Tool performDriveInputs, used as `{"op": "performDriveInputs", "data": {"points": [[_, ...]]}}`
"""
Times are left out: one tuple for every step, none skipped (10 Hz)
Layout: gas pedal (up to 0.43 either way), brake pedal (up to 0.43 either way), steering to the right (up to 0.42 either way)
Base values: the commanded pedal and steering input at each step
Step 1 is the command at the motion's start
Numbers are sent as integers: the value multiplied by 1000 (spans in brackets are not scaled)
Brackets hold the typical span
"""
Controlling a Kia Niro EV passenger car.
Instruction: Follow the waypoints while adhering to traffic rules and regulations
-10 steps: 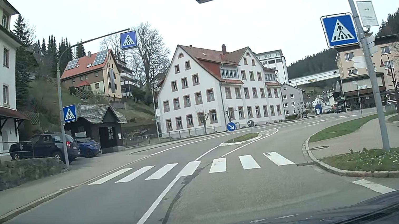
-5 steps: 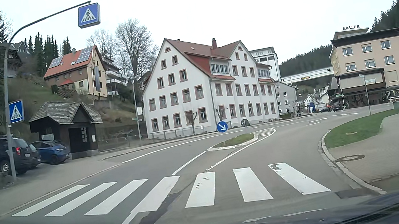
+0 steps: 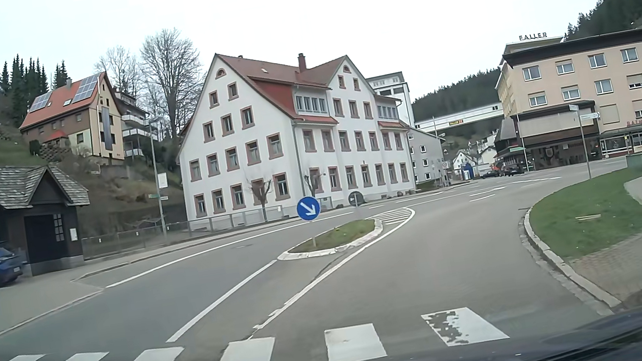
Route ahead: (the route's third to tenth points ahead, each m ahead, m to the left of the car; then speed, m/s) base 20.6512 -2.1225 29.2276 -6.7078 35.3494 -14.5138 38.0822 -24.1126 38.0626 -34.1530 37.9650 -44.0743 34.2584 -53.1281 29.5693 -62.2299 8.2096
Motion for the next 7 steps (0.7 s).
{"op": "performDriveInputs", "data": {"points": [[157, 0, 93], [157, 0, 94], [157, 0, 94], [177, 0, 94], [177, 0, 94], [177, 0, 94], [177, 0, 94]]}}
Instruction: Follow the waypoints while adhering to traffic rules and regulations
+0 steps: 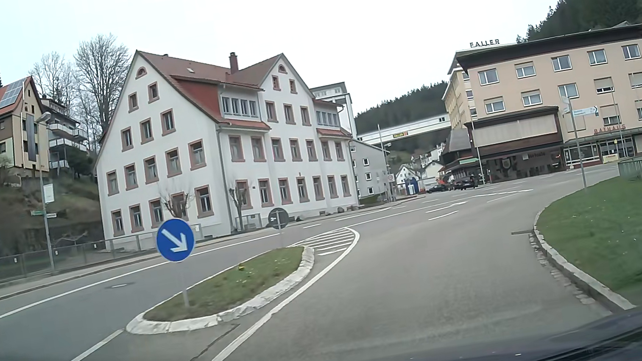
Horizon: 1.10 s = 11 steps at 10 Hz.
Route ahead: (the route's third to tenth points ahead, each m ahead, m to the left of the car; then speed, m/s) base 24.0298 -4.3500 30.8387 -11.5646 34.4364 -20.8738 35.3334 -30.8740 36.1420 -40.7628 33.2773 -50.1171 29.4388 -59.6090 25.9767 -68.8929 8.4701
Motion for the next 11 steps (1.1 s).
{"op": "performDriveInputs", "data": {"points": [[177, 0, 94], [177, 0, 94], [169, 0, 94], [169, 0, 94], [169, 0, 95], [169, 0, 97], [157, 0, 99], [150, 0, 103], [150, 0, 108], [150, 0, 113], [150, 0, 117]]}}
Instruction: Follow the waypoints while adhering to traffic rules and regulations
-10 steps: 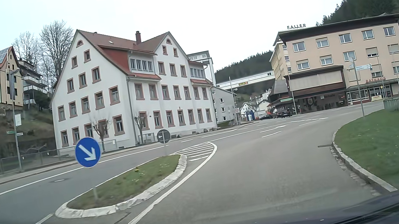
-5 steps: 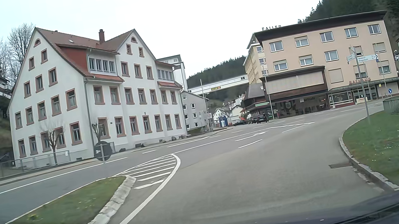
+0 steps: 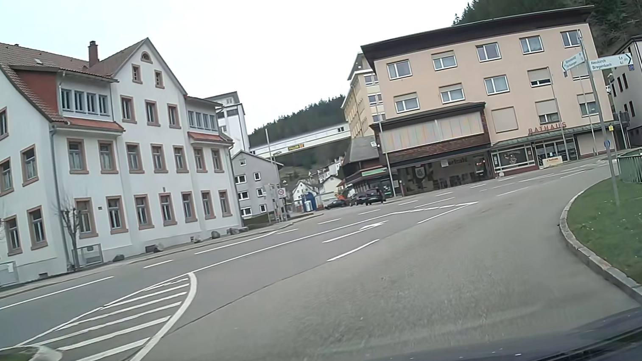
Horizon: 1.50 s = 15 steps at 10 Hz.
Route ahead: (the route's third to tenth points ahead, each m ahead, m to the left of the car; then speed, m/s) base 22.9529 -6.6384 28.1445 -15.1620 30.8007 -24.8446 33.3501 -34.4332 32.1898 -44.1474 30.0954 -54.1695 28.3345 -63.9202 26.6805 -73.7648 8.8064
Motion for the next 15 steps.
{"op": "performDriveInputs", "data": {"points": [[150, 0, 119], [150, 0, 122], [150, 0, 126], [150, 0, 127], [150, 0, 129], [150, 0, 131], [150, 0, 134], [150, 0, 140], [138, 0, 144], [110, 0, 148], [110, 0, 151], [110, 0, 154], [110, 0, 158], [110, 0, 161], [110, 0, 165]]}}
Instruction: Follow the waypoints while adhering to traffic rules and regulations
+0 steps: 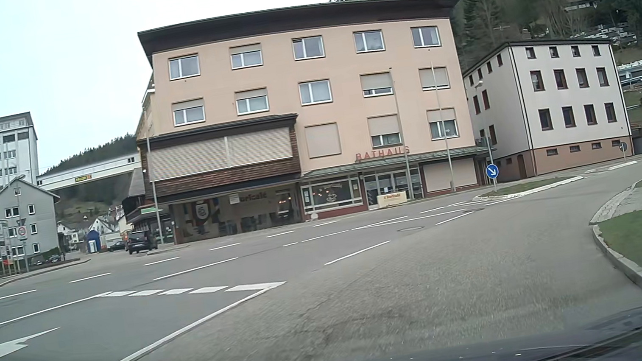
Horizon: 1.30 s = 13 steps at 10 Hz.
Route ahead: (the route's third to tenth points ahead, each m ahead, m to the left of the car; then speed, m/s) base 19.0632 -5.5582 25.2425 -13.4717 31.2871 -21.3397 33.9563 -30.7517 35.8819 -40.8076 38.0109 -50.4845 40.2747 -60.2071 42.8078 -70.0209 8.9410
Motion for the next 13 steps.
{"op": "performDriveInputs", "data": {"points": [[110, 0, 169], [110, 0, 170], [110, 0, 171], [110, 0, 171], [110, 0, 171], [118, 0, 172], [118, 0, 176], [118, 0, 177], [118, 0, 177], [118, 0, 177], [118, 0, 177], [150, 0, 175], [169, 0, 173]]}}
